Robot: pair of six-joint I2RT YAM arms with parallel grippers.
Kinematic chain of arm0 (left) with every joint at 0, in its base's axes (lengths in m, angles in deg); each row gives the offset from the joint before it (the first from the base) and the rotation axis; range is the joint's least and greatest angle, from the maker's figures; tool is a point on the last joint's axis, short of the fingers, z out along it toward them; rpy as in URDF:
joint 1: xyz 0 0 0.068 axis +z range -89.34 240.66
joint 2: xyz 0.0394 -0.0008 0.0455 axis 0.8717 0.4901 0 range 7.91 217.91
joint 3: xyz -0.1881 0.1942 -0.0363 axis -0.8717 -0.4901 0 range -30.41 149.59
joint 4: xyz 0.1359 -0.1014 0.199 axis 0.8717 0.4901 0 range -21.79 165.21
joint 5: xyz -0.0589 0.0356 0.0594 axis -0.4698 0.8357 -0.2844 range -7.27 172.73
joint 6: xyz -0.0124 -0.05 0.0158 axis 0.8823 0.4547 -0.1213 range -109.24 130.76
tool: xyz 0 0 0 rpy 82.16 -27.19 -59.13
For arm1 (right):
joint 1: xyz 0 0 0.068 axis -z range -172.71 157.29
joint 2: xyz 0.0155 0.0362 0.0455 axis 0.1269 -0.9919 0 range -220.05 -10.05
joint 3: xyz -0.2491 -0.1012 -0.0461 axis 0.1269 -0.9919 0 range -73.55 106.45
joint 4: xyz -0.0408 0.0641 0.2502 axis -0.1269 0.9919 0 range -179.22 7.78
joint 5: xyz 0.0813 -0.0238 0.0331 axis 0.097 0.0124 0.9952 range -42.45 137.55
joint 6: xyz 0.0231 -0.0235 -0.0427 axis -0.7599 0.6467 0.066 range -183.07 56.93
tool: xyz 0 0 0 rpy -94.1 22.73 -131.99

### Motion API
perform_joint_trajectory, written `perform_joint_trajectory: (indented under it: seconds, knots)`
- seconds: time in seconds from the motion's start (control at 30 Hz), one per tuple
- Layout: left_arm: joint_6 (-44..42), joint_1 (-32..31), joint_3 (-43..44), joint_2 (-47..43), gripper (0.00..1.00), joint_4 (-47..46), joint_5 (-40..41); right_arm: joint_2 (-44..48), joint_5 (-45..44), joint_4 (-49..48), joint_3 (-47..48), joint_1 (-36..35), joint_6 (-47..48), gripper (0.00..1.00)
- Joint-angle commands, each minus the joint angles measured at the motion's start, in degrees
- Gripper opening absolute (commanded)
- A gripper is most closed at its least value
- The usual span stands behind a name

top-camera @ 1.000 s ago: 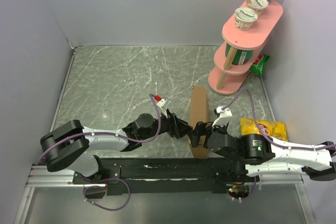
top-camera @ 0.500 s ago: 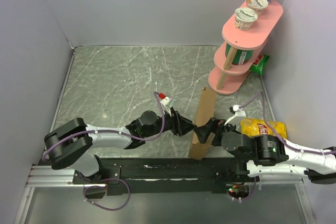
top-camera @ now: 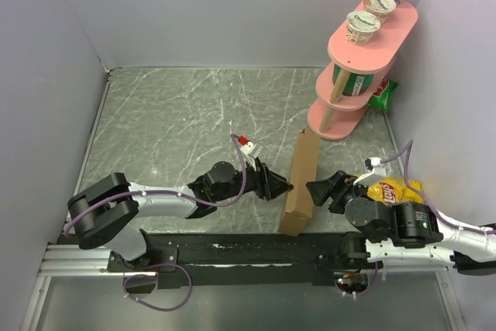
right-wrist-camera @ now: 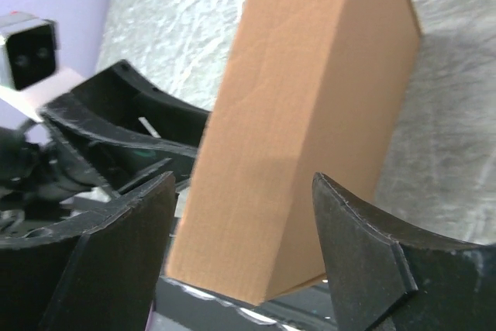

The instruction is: Fold the paper box

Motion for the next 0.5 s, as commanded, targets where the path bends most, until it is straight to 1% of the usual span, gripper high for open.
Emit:
perform_joint_trajectory:
  seconds: [0.0, 0.1, 0.23, 0.33, 0.37, 0.47]
  knots:
    - [-1.94, 0.06, 1.83, 0.97, 0.52, 0.01, -0.57, -0.68, -2.92, 5.11, 1.13, 0.28, -2.24, 0.76]
    - [-2.21, 0.06, 2.09, 1.23, 0.52, 0.37, -0.92, -3.58, -2.13, 6.07, 1.48, 0.46, -2.24, 0.75]
    - [-2.38, 0.06, 2.35, 1.41, 0.51, 0.54, -1.36, -6.40, 0.59, 1.52, 0.43, 2.82, 2.15, 0.77]
    - [-2.56, -0.03, 2.53, 1.41, 0.50, 0.81, -1.71, -6.05, 3.57, -2.88, -1.41, 6.16, 6.36, 0.78]
    - [-2.64, 0.06, 2.62, 1.50, 0.50, 0.89, -1.71, -5.61, 4.54, -5.85, -2.46, 7.39, 7.59, 0.78]
    - [-2.82, 0.06, 2.62, 1.59, 0.50, 0.81, -2.06, -5.08, 8.41, -9.65, -4.40, 9.50, 11.73, 0.78]
